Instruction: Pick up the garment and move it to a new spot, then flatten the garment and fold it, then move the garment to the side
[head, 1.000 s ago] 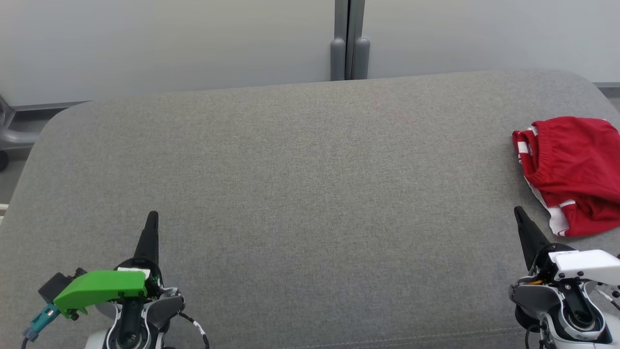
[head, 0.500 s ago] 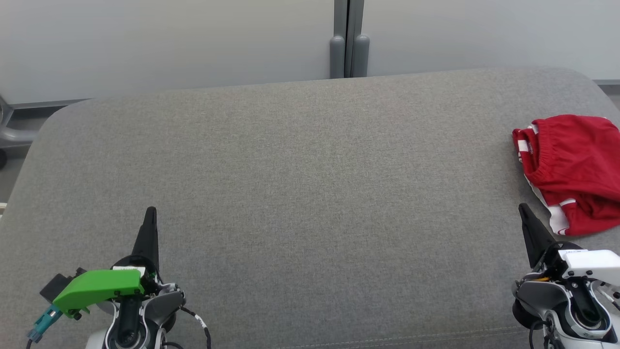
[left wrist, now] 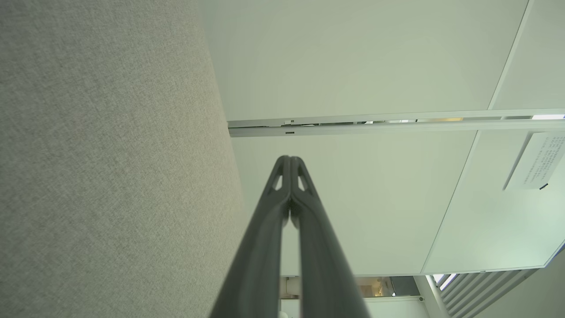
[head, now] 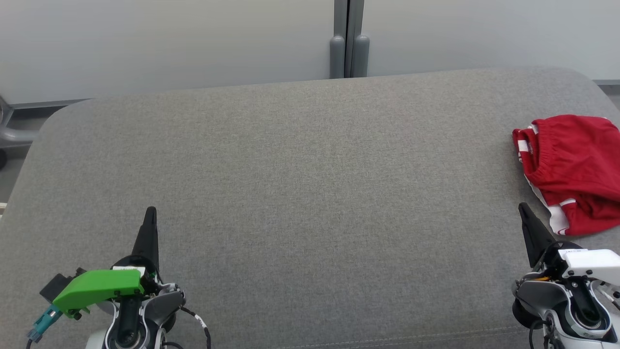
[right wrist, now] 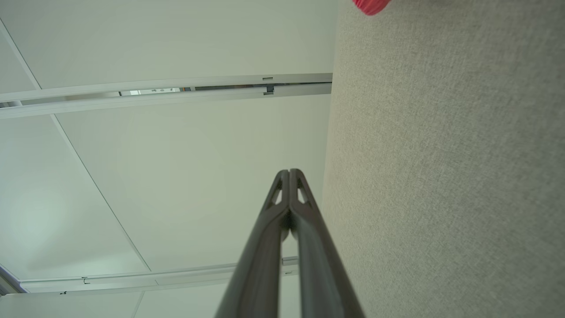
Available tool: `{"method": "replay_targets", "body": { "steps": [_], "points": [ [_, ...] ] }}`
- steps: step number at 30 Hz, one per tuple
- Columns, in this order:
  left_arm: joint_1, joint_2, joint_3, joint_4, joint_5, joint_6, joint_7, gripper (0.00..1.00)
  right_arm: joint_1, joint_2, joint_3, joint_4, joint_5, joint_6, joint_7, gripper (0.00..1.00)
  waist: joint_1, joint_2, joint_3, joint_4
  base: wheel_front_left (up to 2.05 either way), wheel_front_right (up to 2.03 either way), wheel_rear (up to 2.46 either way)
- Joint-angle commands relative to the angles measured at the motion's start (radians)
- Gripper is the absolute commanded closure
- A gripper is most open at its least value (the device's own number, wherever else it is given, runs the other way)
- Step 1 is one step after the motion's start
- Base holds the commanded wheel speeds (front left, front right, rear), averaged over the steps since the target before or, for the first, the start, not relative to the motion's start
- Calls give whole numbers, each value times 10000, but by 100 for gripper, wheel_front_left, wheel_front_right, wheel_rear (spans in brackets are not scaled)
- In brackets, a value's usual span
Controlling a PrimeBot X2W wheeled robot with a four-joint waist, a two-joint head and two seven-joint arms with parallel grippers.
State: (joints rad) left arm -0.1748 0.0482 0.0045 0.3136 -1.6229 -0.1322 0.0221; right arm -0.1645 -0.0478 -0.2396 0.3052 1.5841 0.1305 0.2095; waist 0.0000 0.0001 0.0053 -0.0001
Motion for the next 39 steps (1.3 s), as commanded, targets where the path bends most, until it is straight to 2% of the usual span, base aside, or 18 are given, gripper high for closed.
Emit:
{"method": "replay_targets", "body": {
  "steps": [1,39],
  "points": [
    [-106,0,50,-2,-31,-35,28,100,-46,-45,-8,9,39,4,8,100,0,-1,0,0,0,0,0],
    [-106,-6,61,-4,-14,-35,40,100,-45,-45,-5,9,41,4,6,100,0,-1,0,0,0,0,0]
  ]
}}
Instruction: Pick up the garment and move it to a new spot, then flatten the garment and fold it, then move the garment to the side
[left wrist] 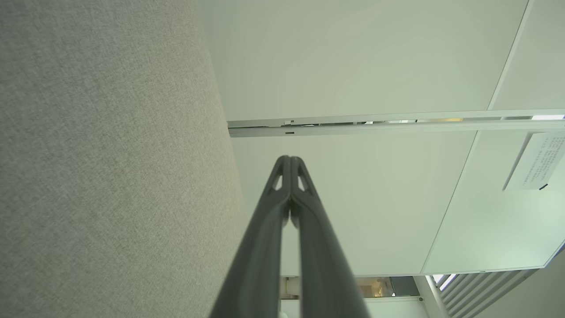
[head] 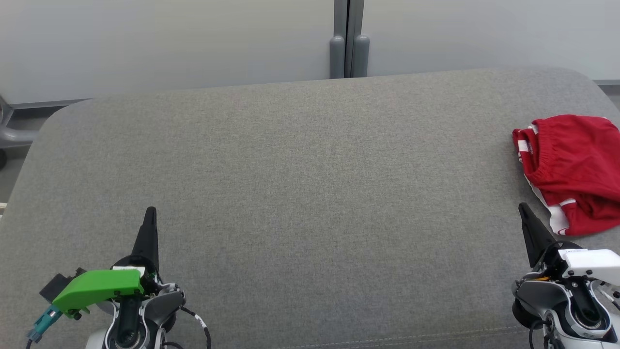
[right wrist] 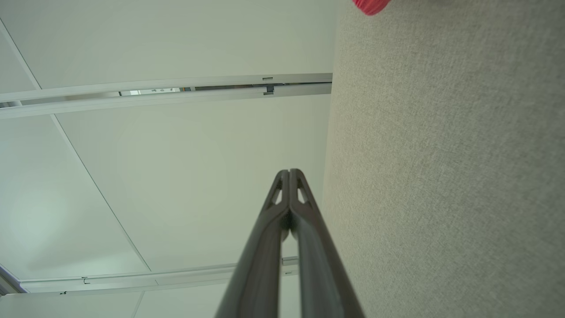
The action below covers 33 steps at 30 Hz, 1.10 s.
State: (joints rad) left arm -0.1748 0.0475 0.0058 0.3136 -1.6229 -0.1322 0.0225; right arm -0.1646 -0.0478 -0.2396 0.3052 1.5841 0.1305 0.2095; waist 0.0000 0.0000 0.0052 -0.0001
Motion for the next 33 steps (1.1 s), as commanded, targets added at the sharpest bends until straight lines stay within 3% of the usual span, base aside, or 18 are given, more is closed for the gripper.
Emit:
{"method": "replay_targets", "body": {
  "steps": [1,33],
  "points": [
    [-106,1,48,-4,-14,-35,37,100,-44,-45,-5,9,41,4,6,100,0,0,0,0,0,0,0],
    [-106,-1,51,-6,-8,-35,29,100,-44,-45,-4,9,42,4,5,100,0,0,0,0,0,0,0]
  ]
}}
